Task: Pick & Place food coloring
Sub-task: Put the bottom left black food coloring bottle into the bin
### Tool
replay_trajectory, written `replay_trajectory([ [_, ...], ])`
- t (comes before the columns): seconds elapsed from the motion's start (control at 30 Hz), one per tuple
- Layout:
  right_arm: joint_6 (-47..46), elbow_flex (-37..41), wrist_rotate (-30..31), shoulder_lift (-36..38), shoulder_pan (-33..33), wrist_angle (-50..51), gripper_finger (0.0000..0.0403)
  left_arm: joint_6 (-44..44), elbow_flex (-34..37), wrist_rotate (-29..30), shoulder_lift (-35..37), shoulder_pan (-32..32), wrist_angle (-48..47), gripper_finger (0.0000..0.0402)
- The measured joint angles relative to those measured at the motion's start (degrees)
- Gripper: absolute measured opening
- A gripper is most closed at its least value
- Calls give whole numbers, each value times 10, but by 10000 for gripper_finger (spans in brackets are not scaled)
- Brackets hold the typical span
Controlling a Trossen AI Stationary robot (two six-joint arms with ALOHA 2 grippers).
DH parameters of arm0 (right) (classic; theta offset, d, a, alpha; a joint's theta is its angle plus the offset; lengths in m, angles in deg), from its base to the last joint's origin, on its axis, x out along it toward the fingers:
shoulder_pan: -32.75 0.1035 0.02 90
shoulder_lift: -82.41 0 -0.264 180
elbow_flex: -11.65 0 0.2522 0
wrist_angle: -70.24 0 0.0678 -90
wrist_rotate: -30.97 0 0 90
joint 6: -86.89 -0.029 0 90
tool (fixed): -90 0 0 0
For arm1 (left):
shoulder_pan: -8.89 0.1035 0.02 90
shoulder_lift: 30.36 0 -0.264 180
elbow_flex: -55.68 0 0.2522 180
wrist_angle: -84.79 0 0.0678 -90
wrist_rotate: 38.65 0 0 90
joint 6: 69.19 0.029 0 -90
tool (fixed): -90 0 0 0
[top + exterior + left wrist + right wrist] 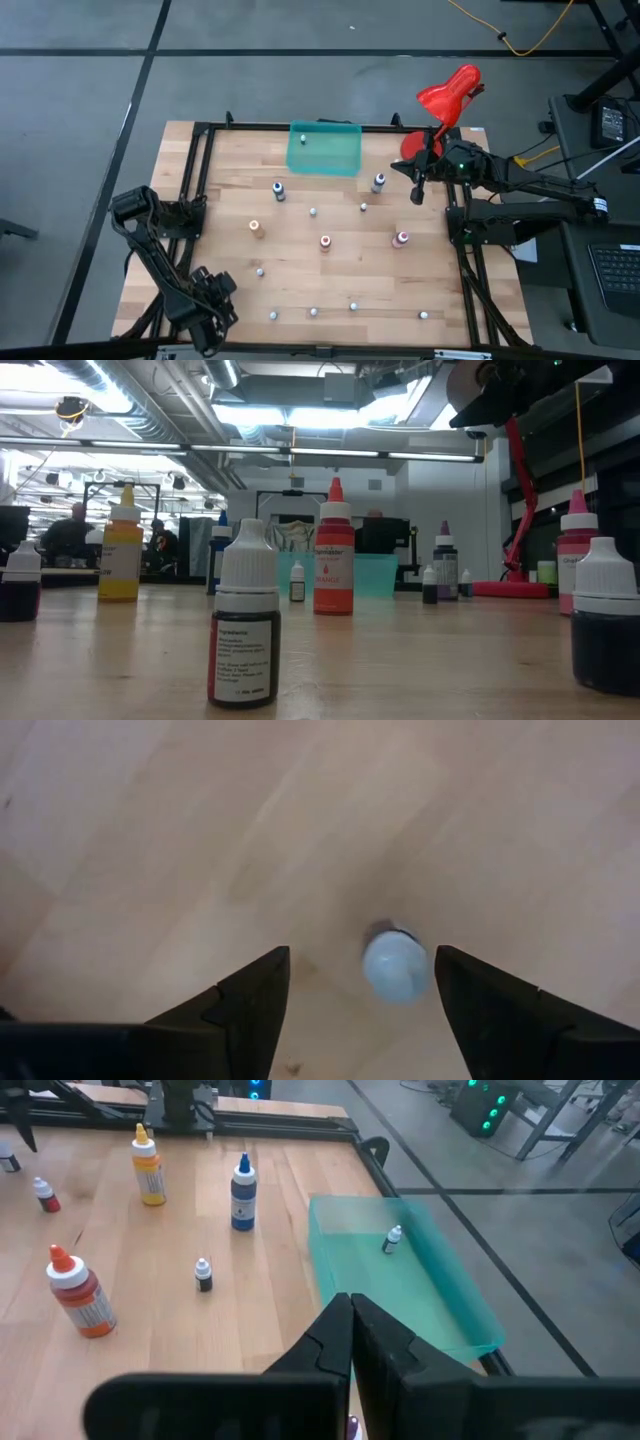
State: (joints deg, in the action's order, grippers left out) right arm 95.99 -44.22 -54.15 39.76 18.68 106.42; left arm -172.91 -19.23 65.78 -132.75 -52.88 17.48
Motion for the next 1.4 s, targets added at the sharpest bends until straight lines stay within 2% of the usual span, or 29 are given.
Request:
replay_trajectory([
  [0.13,1,0,0,0,0,0,12,-3,1,0,0,0,4,227],
  [0.23,1,0,0,0,0,0,12,-3,1,0,1,0,17,200],
  [0.6,1,0,0,0,0,0,12,-7,1,0,2,0,35,53],
  [0.97,-13,0,0,0,0,3,12,-6,1,-3,2,0,45,6],
  [1.17,-14,0,-5,0,0,6,12,-6,1,-4,2,0,46,16],
  [1.4,-15,0,-5,0,0,33,12,-5,1,-14,21,0,14,84],
])
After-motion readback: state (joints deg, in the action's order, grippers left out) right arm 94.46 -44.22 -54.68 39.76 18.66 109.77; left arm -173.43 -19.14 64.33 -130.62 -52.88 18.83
